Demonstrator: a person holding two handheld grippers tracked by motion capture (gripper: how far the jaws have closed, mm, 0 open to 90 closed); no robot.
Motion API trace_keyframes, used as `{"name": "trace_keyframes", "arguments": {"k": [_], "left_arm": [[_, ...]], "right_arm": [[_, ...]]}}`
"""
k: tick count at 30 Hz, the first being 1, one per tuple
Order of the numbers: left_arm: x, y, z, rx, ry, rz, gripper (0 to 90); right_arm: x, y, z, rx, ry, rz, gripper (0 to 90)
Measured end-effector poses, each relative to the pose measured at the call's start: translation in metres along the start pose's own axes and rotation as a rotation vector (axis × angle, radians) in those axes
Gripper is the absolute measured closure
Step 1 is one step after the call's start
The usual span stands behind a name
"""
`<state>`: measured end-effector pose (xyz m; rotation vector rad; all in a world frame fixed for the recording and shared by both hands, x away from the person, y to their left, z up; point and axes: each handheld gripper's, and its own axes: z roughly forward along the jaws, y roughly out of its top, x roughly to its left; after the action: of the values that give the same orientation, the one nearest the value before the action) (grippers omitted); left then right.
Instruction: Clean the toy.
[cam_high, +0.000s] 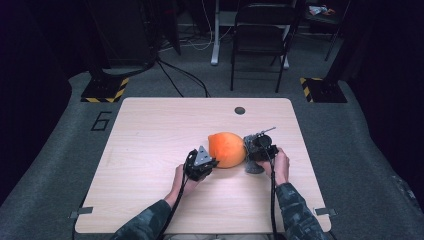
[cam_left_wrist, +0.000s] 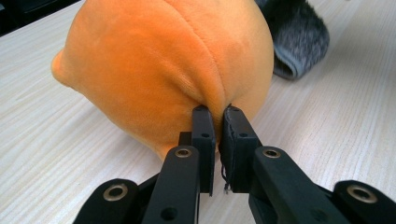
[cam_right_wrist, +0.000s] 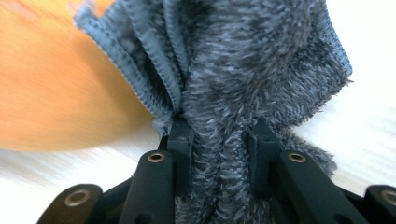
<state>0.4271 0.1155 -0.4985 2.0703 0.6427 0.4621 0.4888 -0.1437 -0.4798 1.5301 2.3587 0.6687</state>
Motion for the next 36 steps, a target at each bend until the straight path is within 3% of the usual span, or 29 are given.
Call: {"name": "trace_keyframes", "arguments": {"k": [5,10,13,18,21,24,30,36], "left_arm": [[0.001,0.0,0.0,-0.005,0.003,-0.005,84.1],[0.002,-0.001,-0.001,-0.004,0.001,-0.01,84.1],[0.002,-0.001,0.0,-0.005,0.003,-0.01,84.0],[0.001,0.0,0.0,-0.007,0.005,-0.008,83.9],[0.001,-0.001,0.0,-0.008,0.006,-0.009,83.8],[0.001,-0.001,0.0,-0.003,0.0,-0.01,82.6],[-0.003,0.002,-0.001,0.033,0.002,0.03,68.3],[-0.01,0.004,-0.001,0.064,0.052,0.046,58.5]], "right_arm": [[-0.001,0.001,-0.001,0.007,-0.011,-0.009,68.1],[0.001,0.008,-0.024,-0.068,-0.026,-0.032,68.2],[0.009,0.014,-0.042,-0.11,-0.014,-0.039,68.2],[0.034,0.022,-0.065,-0.172,0.004,-0.119,68.2],[0.048,0.023,-0.063,-0.146,0.011,-0.175,68.4],[0.053,0.02,-0.05,-0.117,0.009,-0.184,68.5],[0.046,0.018,-0.041,-0.134,0.014,-0.133,68.5],[0.045,0.019,-0.04,-0.154,0.016,-0.128,68.5]]}}
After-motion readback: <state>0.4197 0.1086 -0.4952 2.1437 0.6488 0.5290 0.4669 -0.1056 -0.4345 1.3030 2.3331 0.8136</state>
